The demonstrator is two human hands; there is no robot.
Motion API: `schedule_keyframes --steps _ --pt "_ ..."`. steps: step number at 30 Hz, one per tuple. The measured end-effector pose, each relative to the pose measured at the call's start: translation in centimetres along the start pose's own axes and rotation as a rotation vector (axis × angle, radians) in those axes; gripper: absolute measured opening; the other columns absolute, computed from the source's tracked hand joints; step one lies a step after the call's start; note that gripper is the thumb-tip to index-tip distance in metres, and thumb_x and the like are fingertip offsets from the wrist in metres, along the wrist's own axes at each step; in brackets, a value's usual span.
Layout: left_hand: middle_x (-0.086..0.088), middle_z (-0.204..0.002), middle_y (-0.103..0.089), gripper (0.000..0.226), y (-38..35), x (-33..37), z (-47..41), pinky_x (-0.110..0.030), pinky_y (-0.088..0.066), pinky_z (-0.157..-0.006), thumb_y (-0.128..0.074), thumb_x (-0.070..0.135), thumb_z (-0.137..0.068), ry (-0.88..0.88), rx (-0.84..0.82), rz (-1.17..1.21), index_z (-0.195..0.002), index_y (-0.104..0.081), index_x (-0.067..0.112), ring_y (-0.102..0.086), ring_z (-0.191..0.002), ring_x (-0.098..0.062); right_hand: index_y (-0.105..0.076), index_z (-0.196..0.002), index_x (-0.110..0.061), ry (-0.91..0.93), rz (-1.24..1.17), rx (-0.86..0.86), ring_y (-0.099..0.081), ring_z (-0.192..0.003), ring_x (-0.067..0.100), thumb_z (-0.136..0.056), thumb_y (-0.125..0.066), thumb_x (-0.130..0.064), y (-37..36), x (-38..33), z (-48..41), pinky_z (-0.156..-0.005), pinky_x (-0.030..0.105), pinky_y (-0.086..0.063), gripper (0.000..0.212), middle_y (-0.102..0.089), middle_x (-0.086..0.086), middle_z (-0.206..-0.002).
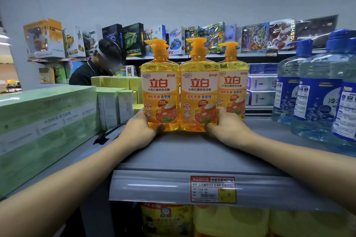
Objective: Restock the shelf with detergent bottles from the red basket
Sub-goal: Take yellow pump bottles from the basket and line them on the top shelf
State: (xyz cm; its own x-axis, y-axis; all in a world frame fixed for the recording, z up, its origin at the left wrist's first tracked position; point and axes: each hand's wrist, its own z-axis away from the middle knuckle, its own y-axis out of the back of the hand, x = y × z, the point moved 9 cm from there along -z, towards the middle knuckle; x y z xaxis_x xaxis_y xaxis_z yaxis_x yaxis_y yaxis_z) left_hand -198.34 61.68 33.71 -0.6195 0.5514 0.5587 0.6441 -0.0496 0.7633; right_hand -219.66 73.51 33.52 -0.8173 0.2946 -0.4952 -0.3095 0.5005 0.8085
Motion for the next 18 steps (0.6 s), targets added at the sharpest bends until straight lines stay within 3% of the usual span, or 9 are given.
schedule_keyframes --steps 11,14,16,18 --pt "-0.015 -0.142 -0.052 0.07 -0.6 -0.9 -0.6 -0.039 -0.041 -0.103 -0.06 0.048 -0.093 0.024 -0.067 -0.084 -0.146 -0.027 0.015 -0.049 -0.129 -0.035 -0.045 -0.13 -0.007 0.047 0.043 -0.015 -0.061 -0.113 0.035 -0.091 -0.062 -0.037 0.1 -0.2 0.0 -0.094 0.037 -0.05 0.052 -0.065 0.016 -0.123" --pt "-0.013 -0.142 -0.052 0.065 -0.2 -0.3 -0.2 -0.034 -0.04 -0.102 -0.061 0.046 -0.093 0.034 -0.145 -0.092 -0.145 -0.034 0.017 -0.05 -0.128 -0.033 -0.043 -0.136 -0.01 0.04 0.032 -0.036 -0.06 -0.117 0.033 -0.09 -0.065 -0.04 0.4 -0.3 0.1 -0.095 0.035 -0.046 0.059 -0.063 0.014 -0.128" --pt "-0.011 -0.128 -0.06 0.049 0.8 0.1 0.5 -0.034 -0.043 -0.096 -0.059 0.047 -0.094 0.061 -0.207 -0.128 -0.134 -0.049 0.019 -0.056 -0.115 -0.03 -0.041 -0.14 -0.011 0.015 0.058 -0.085 -0.058 -0.12 0.033 -0.091 -0.065 -0.044 0.5 -0.5 0.3 -0.097 0.035 -0.045 0.064 -0.06 0.013 -0.134" --pt "-0.006 -0.106 -0.059 0.031 3.0 0.8 1.7 -0.032 -0.044 -0.083 -0.054 0.048 -0.097 0.048 -0.14 -0.219 -0.104 -0.057 0.018 -0.055 -0.096 -0.026 -0.046 -0.138 -0.011 -0.027 0.106 -0.119 -0.058 -0.113 0.028 -0.092 -0.063 -0.045 1.3 -0.7 0.9 -0.093 0.033 -0.046 0.059 -0.06 0.012 -0.133"
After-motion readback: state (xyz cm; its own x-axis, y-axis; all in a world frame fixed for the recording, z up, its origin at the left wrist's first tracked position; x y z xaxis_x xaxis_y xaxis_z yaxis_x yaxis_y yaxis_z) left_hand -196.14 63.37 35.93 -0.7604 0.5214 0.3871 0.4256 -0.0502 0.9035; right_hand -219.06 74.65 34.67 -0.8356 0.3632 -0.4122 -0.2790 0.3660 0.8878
